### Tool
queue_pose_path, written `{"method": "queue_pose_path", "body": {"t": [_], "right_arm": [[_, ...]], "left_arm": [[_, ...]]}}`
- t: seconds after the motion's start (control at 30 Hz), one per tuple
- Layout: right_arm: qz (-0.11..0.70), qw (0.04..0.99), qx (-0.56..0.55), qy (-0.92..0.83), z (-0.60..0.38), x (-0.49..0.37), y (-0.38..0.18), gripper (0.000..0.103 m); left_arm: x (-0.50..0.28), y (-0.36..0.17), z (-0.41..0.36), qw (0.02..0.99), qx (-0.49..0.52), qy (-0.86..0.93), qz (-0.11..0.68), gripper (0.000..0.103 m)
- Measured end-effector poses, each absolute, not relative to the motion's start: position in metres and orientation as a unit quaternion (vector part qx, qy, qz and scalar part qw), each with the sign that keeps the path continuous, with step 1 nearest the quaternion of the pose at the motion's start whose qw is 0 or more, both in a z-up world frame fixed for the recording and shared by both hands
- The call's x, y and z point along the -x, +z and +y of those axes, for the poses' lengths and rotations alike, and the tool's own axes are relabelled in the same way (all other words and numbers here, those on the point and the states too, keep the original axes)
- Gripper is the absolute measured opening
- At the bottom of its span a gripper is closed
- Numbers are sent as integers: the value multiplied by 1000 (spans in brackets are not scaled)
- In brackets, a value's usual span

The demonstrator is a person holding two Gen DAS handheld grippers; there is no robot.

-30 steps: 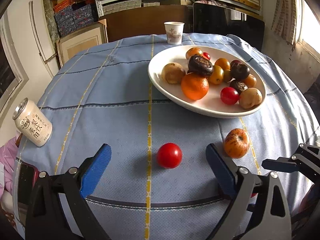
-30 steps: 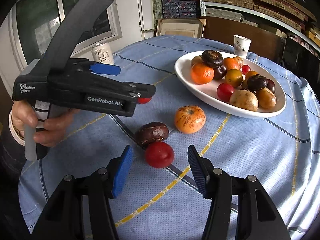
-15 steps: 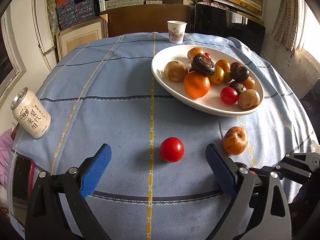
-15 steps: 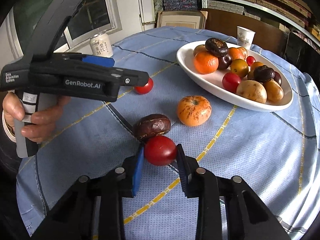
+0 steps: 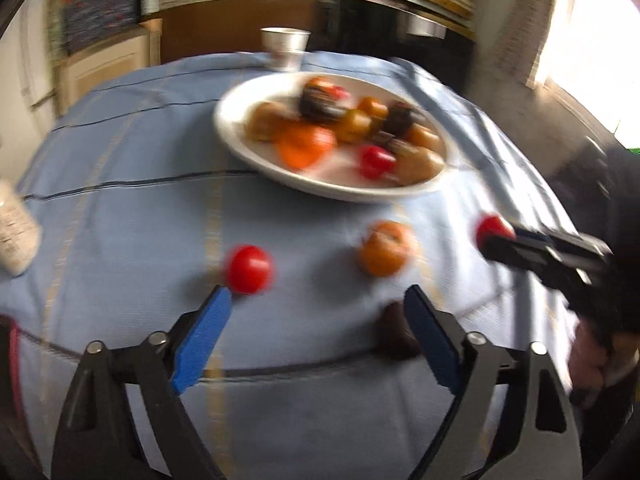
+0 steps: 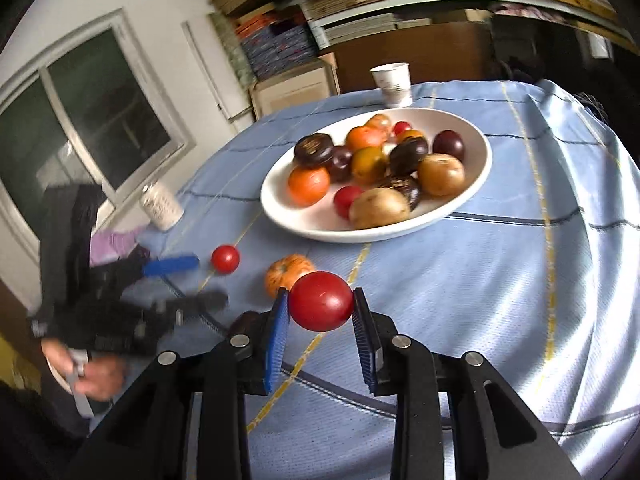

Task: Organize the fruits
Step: 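Grasp a red tomato with the right tool while the left tool grasps a dark brown fruit, then carry the tomato and dark brown fruit over the plate and open both tools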

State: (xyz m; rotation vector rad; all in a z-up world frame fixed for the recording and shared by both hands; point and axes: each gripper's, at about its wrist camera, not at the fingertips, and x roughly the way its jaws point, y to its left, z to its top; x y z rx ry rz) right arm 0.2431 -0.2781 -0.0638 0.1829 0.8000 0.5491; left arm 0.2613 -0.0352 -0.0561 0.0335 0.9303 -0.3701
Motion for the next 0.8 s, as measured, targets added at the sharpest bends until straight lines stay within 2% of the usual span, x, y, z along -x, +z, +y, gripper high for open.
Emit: {"method": "queue_pose_path", "body": {"t": [0.07,0.23,0.8], "right_arm": [[382,882,-91,260,-280,-242,-64,32],[381,881,-92,263,-280,-240,-62,32],[382,881,-96,262,-281,-237,-62,32]], "left_arm": [[-255,-59,-50,873,-39,-196,444,74],[-248,-71,-78,858,-76,-219,458,63],[-250,-80,-82,849,-73,-223,474,44]]}}
